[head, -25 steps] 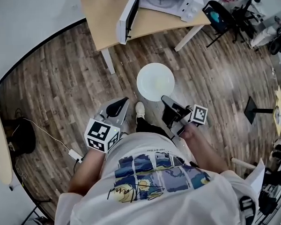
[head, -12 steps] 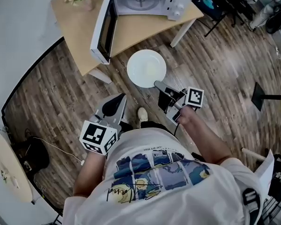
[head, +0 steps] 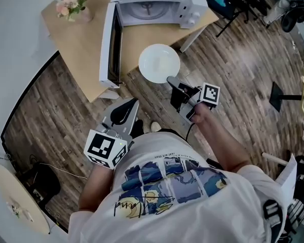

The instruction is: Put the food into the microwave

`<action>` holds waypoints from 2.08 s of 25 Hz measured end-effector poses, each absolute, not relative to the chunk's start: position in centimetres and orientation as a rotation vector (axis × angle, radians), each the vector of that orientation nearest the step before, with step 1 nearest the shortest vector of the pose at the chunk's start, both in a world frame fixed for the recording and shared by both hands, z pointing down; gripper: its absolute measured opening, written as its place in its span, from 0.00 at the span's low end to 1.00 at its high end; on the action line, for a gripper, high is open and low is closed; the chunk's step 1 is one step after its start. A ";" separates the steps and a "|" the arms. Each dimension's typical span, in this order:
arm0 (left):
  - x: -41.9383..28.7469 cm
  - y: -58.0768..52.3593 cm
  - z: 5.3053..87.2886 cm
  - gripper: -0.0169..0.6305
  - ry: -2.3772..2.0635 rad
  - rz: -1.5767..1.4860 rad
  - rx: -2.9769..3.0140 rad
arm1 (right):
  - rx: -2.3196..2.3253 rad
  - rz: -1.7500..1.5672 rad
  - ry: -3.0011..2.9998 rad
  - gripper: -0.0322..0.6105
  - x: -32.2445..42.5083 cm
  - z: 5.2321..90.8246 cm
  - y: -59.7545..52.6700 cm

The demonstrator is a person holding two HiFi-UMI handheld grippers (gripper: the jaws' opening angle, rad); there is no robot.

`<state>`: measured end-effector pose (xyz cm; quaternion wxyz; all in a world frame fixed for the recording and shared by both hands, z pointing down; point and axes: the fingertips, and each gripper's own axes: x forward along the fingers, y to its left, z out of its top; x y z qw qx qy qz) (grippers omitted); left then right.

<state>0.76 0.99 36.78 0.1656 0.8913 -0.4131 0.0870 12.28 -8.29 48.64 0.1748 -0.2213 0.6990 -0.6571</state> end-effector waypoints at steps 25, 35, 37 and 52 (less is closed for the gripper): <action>-4.2 -16.0 33.6 0.04 -1.315 0.272 2.514 | -0.829 -1.859 1.818 0.07 9.9 56.1 -35.3; -3.9 -18.7 34.7 0.04 -1.442 0.325 2.401 | -0.809 -1.897 1.781 0.07 8.4 59.3 -42.4; -4.1 -19.0 35.0 0.04 -1.465 0.329 2.379 | -0.828 -1.907 1.779 0.07 8.3 59.9 -43.5; -6.0 -20.4 35.7 0.04 -1.563 0.323 2.301 | -1.067 -1.837 1.940 0.07 7.4 61.4 -47.1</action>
